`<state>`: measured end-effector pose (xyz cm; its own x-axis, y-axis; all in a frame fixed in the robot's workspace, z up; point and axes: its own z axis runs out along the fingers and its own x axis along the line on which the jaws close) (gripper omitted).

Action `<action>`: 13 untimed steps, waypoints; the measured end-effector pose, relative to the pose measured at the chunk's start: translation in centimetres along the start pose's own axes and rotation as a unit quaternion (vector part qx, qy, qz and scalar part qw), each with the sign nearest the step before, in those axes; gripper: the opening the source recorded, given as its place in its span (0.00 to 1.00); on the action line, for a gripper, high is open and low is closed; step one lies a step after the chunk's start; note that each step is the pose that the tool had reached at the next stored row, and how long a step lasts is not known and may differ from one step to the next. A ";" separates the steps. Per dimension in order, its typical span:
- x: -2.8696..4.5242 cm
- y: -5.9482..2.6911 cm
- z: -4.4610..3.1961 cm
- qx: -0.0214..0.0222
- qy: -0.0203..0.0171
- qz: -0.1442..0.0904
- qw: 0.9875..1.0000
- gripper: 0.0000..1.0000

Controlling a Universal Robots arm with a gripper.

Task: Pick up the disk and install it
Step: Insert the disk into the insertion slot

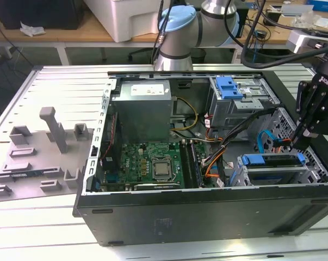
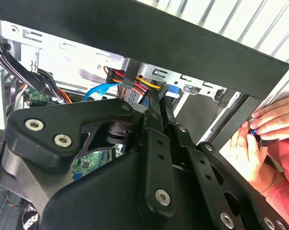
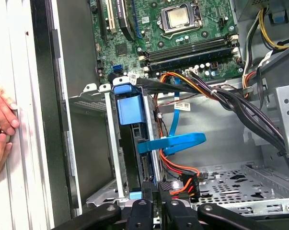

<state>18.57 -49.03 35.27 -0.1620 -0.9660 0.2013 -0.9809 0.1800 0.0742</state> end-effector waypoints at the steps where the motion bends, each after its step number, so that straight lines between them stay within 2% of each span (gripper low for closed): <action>1: 0.01 0.06 0.00 0.000 0.000 -0.001 1.000 0.16; 4: 0.07 0.42 0.04 0.002 0.002 -0.008 1.000 0.16; 9: 0.00 0.50 -0.07 0.006 0.005 -0.028 1.000 0.16; 13: -0.20 0.62 -0.19 0.011 0.009 -0.047 0.999 0.16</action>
<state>18.02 -48.69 35.47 -0.0675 -0.9749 0.2120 -0.9938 0.0847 0.0727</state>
